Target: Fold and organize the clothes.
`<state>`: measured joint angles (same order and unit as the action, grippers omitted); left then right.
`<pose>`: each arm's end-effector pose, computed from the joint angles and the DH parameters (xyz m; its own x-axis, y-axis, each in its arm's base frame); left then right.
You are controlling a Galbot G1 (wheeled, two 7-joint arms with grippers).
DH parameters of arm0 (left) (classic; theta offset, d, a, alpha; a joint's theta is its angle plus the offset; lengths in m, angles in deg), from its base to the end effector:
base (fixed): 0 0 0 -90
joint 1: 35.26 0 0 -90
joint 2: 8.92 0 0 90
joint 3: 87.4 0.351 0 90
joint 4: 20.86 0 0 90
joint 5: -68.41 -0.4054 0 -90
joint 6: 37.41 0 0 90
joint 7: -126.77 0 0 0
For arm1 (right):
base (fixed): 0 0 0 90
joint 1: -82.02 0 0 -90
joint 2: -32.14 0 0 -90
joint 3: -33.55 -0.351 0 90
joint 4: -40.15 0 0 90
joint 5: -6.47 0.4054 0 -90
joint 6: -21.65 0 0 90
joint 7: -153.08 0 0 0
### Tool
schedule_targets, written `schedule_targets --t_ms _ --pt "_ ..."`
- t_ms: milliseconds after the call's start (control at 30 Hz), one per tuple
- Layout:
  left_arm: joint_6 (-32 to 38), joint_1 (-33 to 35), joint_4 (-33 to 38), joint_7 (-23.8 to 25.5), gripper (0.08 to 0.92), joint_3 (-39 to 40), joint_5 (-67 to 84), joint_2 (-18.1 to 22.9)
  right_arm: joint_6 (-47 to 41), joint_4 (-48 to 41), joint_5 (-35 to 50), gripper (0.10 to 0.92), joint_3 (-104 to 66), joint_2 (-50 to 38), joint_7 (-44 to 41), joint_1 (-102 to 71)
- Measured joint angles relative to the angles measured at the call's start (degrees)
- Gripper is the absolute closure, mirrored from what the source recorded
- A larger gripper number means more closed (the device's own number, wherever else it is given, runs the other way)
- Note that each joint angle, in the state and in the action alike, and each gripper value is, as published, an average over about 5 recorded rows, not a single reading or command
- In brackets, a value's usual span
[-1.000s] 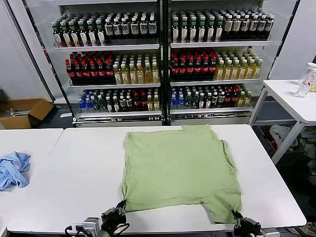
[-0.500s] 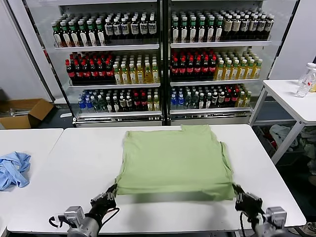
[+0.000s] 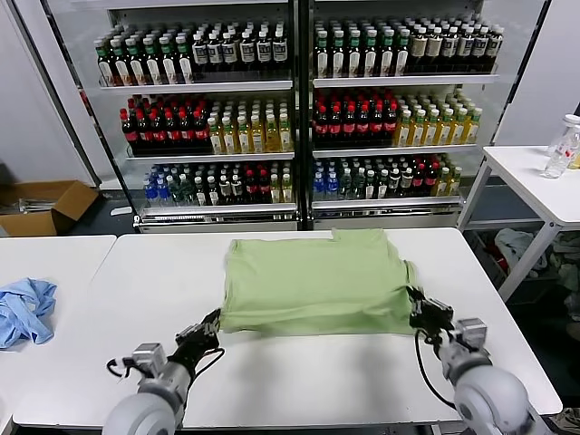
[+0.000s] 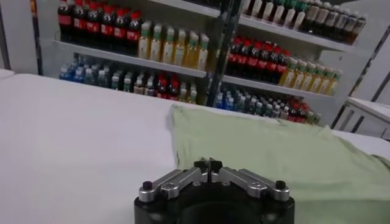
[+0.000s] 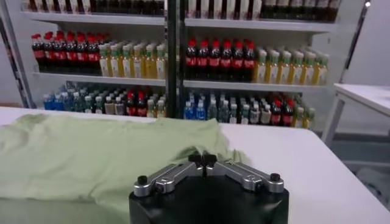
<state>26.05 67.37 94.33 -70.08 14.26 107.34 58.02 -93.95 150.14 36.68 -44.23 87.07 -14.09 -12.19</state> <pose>0.3083 0.0017 -0.2671 -0.9001 0.1840 0.3949 0.0986 0.9689 -0.2269 0.3552 -0.0560 -0.2469 -0.9413 -0.1032 0.3215 -0.1505 0.9806 -0.1259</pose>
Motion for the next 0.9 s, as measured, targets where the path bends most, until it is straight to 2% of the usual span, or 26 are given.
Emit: schedule_targets --t_ms 100,167,400,667,833,900 --pt "0.2 -2.7 -2.6 -0.2 0.903 1.7 -0.4 0.4 -0.7 -1.1 -1.6 0.871 1.1 0.3 -0.3 1.4" --pt "0.3 -4.0 -4.0 -0.4 0.875 2.5 -0.7 0.4 -1.0 -1.4 -2.4 0.812 1.5 0.3 -0.6 1.7" --pt "0.4 -6.0 -5.9 -1.3 0.676 3.2 -1.7 0.2 -1.6 -0.4 -4.0 0.612 -0.2 0.0 -1.1 -0.8" --pt "0.4 -4.5 -6.0 -1.6 0.450 3.1 -3.3 0.1 -3.1 2.5 -3.3 0.379 -6.9 -0.2 -1.6 -7.9" --pt "-0.3 -4.1 -7.1 -1.9 0.303 3.9 -4.4 0.5 -4.6 2.2 -2.2 0.257 -8.8 0.4 -1.6 -9.9" --pt "-0.7 -4.3 -7.8 -2.1 0.276 4.3 -4.8 0.7 -5.0 1.6 -1.8 0.235 -8.9 0.6 -1.7 -10.0"
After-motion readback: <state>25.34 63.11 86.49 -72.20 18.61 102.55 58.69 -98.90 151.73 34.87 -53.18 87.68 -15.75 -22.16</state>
